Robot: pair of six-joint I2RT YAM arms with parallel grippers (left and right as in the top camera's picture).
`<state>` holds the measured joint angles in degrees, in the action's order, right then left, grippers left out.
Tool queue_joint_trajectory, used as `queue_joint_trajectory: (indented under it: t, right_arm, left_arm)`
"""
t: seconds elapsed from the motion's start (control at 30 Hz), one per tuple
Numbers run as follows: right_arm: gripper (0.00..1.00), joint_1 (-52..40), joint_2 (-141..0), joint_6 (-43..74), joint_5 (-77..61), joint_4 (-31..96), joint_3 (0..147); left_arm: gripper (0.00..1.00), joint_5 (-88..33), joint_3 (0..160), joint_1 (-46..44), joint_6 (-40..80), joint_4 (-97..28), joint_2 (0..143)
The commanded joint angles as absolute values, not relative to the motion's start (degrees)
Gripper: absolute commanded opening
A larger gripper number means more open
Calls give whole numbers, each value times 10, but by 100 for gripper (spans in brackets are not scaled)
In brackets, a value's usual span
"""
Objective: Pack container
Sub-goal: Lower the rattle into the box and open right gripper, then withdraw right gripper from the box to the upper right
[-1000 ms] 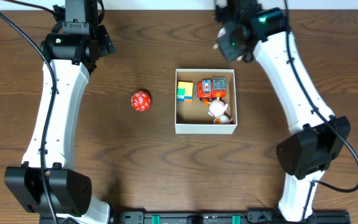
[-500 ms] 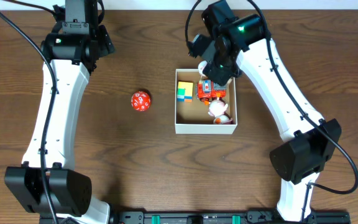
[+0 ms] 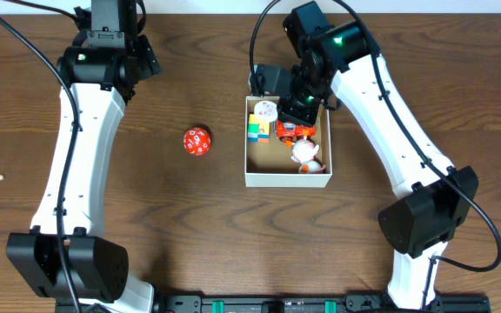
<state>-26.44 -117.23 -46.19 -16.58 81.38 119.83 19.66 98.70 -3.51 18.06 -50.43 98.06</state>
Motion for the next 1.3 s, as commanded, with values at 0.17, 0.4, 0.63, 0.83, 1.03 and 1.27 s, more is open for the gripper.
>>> queue_joint_trajectory:
  t: [0.17, 0.4, 0.63, 0.83, 1.03, 1.27]
  right_arm:
    - [2, -271, -1154, -485, -187, 784, 1121]
    - [7, -271, -1154, -485, -187, 716, 1061]
    - [18, -271, -1154, -485, -187, 693, 1058]
    - [18, -271, -1154, -484, -187, 692, 1058]
    - [54, -271, -1154, -465, -187, 692, 1058]
    - [75, -271, -1154, -459, -187, 681, 1059]
  left_arm:
    - [98, 202, 983, -34, 185, -505, 987]
    - [98, 202, 983, -34, 185, -505, 987]
    - [98, 202, 983, -34, 185, -505, 987]
    - [98, 202, 983, -34, 185, -505, 987]
    - [98, 202, 983, -34, 185, -505, 987]
    - [98, 202, 983, -34, 185, -505, 987]
